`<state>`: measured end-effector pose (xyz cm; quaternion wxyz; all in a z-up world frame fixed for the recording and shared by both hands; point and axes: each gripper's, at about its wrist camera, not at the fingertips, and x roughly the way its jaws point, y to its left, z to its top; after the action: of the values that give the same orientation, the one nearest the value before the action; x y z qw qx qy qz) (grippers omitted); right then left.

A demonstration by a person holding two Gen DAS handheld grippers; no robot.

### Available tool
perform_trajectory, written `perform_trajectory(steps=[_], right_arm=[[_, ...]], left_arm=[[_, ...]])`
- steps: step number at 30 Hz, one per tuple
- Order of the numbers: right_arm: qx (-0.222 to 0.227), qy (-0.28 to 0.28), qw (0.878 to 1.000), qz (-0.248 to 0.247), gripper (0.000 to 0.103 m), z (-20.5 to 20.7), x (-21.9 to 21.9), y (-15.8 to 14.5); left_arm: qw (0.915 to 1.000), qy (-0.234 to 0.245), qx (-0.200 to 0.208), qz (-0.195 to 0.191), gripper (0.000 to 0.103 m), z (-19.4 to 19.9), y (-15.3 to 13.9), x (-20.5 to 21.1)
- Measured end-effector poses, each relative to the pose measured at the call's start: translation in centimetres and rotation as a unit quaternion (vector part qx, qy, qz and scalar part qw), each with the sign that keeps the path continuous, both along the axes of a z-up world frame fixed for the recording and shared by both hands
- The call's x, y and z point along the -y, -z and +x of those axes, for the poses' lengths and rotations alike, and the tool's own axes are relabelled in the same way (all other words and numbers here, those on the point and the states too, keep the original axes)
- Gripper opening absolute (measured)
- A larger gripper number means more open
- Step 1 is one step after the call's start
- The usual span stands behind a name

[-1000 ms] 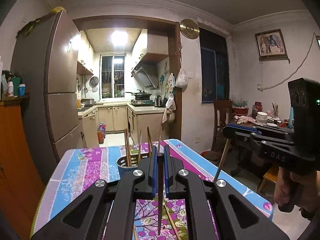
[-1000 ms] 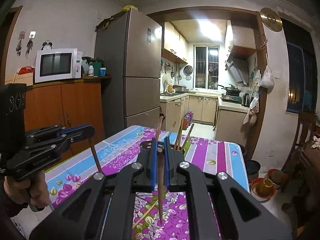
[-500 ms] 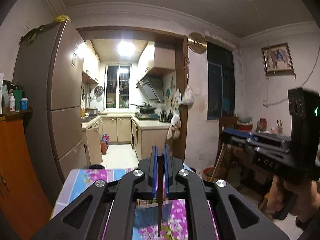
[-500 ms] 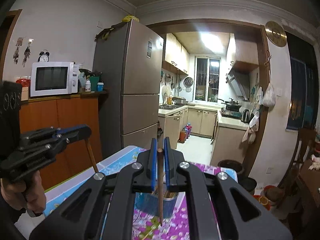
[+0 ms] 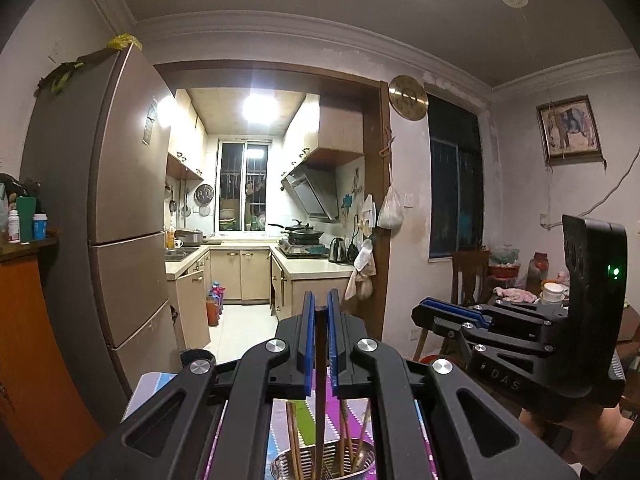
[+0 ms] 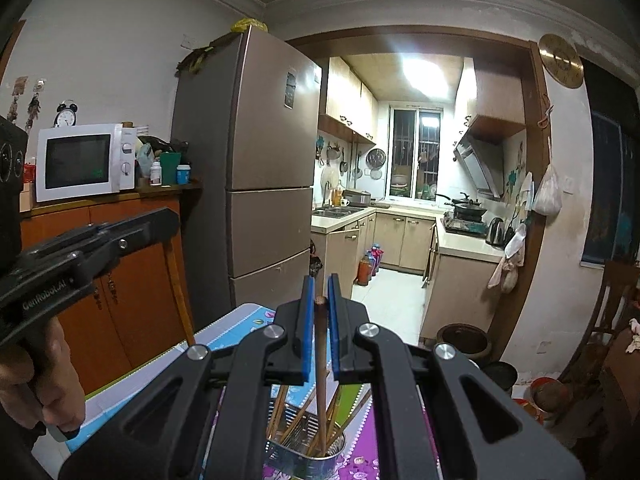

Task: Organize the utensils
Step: 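Lower the left tool's chopstick into the holder while the right tool lowers its chopstick in, then open the left tool inside the holder while the right tool opens, releasing both chopsticks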

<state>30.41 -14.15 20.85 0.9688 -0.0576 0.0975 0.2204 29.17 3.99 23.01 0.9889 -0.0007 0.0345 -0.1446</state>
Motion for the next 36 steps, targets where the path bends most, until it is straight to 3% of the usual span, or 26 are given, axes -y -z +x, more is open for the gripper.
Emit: perform_trajectory(steps=[15,29,32,33,34,36], right_arm=[[-0.035,-0.006,0.999,0.007,0.005,4.2,-0.1,3.6],[-0.104,0.001,0.995,0.008,0.006,8.8,-0.1,7.1],[-0.104,0.01,0.994,0.01,0.012,9.2,0.2,7.4],[-0.102,0.014,0.995,0.01,0.015,9.3,0.3,7.4],[-0.099,0.017,0.995,0.009,0.02,9.2,0.3,7.4],[-0.092,0.02,0.996,0.011,0.033,9.0,0.6,7.3]], left_arm=[[0.9986,-0.005,-0.052,0.002,0.007,7.4,4.4,-0.2],[0.9926,-0.034,-0.116,0.013,0.008,13.4,8.2,-0.5],[0.9914,-0.042,-0.123,0.013,0.009,14.2,8.7,-0.7],[0.9912,-0.043,-0.124,0.013,0.014,14.4,8.9,-0.8],[0.9911,-0.044,-0.125,0.011,0.021,14.4,9.1,-1.0],[0.9907,-0.048,-0.127,0.007,0.025,14.6,9.4,-1.2]])
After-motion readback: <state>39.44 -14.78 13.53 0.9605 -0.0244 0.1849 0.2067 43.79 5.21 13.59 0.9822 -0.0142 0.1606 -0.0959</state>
